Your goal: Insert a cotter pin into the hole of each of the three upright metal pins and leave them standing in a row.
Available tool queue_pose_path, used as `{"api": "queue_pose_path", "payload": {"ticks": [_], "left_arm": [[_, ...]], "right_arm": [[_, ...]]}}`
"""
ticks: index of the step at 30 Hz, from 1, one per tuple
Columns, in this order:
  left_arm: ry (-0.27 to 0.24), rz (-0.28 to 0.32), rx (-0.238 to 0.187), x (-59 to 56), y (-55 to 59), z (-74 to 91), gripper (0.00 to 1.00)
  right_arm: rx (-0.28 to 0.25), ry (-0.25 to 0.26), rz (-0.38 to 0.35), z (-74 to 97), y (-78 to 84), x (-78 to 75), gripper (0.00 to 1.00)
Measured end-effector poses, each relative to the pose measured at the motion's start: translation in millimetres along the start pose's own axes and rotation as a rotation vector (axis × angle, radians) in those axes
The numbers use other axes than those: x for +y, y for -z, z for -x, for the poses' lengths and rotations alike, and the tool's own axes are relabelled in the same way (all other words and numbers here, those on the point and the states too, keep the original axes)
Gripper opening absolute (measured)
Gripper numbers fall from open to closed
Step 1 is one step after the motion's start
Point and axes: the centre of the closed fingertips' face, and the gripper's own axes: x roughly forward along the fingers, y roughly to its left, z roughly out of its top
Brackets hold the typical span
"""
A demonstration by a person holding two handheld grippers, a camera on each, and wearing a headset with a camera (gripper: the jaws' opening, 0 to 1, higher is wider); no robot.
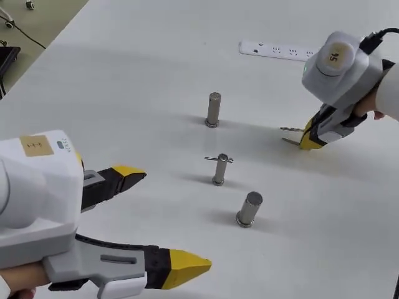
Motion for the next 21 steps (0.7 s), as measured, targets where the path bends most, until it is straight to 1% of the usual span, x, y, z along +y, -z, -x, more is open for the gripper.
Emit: {"api": "queue_pose_path", "payload": {"ticks": [2, 5, 8, 12, 14, 16, 18, 20, 21], "left_arm": [[0.003, -0.002, 0.000, -0.8, -0.2, 0.1, 0.89], [0.012, 0.000, 0.007, -2.8, 2.2, -0.5, 0.88], [0.011, -0.001, 0.009, -3.3, 4.2, -1.0, 0.87], [0.012, 0.004, -0.004, -4.8, 2.4, -0.5, 0.87], [0.014, -0.002, -0.005, -5.9, 1.5, 0.0, 0.87], [0.015, -0.004, -0.004, -6.5, 1.3, 0.0, 0.87], [0.017, -0.008, -0.005, -6.9, 0.6, -0.3, 0.87], [0.020, -0.011, -0.006, -7.5, -0.9, -0.7, 0.87], [0.020, -0.012, -0.006, -7.6, -1.4, -0.9, 0.87]], "right_arm": [[-0.011, 0.000, 0.011, 0.0, 1.0, -0.7, 0.00], [-0.045, 0.006, -0.067, -0.5, 0.8, -2.9, 0.00], [-0.054, 0.015, -0.041, -0.6, 1.3, -2.3, 0.00], [-0.052, 0.022, -0.033, 0.0, 4.5, -5.0, 0.00], [-0.056, 0.031, -0.029, 3.2, 6.0, -4.5, 0.00], [-0.060, 0.032, -0.025, 8.2, 8.6, -0.9, 0.00], [-0.069, 0.036, -0.020, 9.2, 10.8, -0.6, 0.00], [-0.084, 0.043, -0.013, 16.8, 9.8, 2.2, 0.00], [-0.102, 0.052, -0.010, 21.1, 7.7, 5.3, 0.00]]}}
